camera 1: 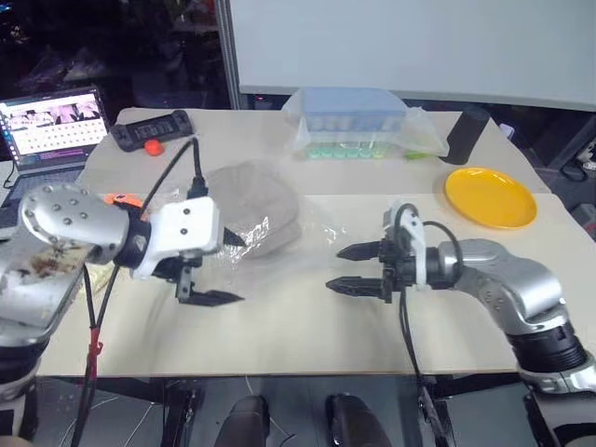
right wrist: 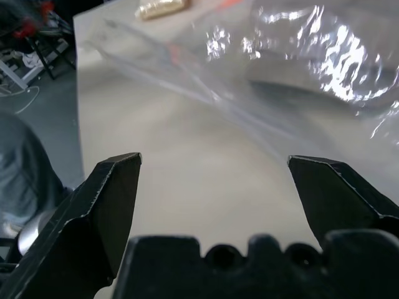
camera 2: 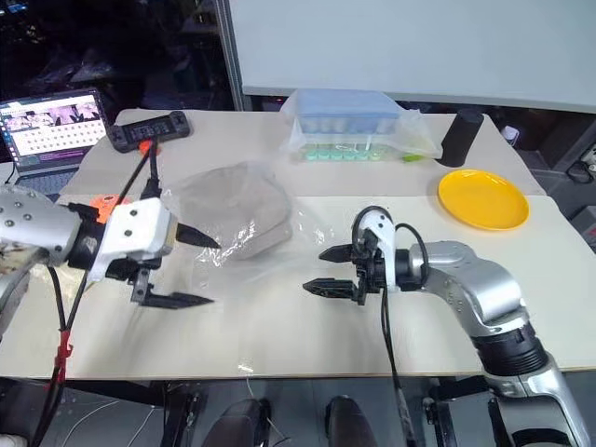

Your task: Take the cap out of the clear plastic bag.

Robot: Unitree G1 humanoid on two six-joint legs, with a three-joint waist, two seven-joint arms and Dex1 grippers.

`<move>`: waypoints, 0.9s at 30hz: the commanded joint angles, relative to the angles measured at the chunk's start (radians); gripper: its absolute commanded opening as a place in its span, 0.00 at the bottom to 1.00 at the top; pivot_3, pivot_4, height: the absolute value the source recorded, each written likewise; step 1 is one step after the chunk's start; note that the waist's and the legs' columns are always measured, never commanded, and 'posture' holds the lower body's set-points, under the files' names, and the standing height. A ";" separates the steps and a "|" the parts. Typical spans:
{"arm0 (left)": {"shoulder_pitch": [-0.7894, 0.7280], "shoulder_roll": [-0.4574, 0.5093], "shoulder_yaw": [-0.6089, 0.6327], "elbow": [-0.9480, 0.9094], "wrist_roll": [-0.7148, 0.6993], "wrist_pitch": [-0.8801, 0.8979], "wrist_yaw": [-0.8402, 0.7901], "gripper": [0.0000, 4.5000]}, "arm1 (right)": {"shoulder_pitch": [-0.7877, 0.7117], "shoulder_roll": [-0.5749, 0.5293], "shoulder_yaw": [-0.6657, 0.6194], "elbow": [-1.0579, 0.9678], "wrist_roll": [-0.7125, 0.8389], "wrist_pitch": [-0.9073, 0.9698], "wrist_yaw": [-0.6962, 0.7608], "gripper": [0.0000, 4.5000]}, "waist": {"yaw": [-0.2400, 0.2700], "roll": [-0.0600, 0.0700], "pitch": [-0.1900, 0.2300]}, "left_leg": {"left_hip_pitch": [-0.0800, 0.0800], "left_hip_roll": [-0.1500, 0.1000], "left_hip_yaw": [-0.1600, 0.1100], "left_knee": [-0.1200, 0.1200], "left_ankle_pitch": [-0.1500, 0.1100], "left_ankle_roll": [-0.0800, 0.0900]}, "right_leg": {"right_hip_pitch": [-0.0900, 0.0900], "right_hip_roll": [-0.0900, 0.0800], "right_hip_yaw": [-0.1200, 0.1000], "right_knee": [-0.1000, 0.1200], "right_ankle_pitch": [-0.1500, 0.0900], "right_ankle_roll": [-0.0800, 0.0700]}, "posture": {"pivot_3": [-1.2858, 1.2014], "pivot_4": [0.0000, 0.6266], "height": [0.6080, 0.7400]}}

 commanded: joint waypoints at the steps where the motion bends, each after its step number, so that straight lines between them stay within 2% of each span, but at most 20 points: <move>1: 0.037 0.038 0.021 -0.038 0.005 -0.020 0.056 0.98 | -0.032 0.026 0.002 0.008 -0.034 -0.045 0.007 1.00 | -0.004 0.000 0.000 | 0.000 0.000 0.000 0.000 0.000 0.000 | 0.000 0.000 0.000 0.000 0.001 -0.002 | 0.52 0.24 1.00; 7: 0.095 0.091 -0.017 0.034 0.083 -0.160 0.100 0.98 | 0.004 0.045 -0.006 -0.038 -0.036 -0.028 0.000 1.00 | -0.007 0.000 0.000 | 0.001 0.000 0.000 0.000 0.000 0.000 | 0.000 0.001 0.000 0.002 0.001 -0.004 | 0.52 0.24 1.00; 11: 0.026 0.051 -0.015 0.077 0.042 -0.121 0.143 0.98 | -0.003 0.047 -0.023 -0.052 -0.022 -0.002 -0.007 1.00 | -0.005 0.000 0.000 | 0.001 0.000 0.000 0.000 0.000 0.000 | 0.000 0.001 0.000 0.002 0.001 -0.003 | 0.52 0.24 1.00; 17: 0.063 0.046 -0.073 0.116 0.105 -0.210 0.176 0.98 | 0.008 0.028 -0.035 -0.080 -0.013 0.017 -0.003 1.00 | -0.009 0.000 0.000 | 0.000 0.000 0.000 -0.001 0.000 0.000 | -0.001 0.001 0.000 0.002 0.002 -0.004 | 0.52 0.24 1.00; 27: 0.076 -0.032 -0.186 0.182 0.217 -0.339 0.250 0.98 | 0.017 0.003 -0.078 -0.148 0.013 0.080 -0.040 1.00 | -0.006 0.000 0.000 | 0.000 0.000 0.000 -0.001 0.000 0.000 | -0.001 0.001 0.000 0.002 0.002 -0.004 | 0.52 0.24 1.00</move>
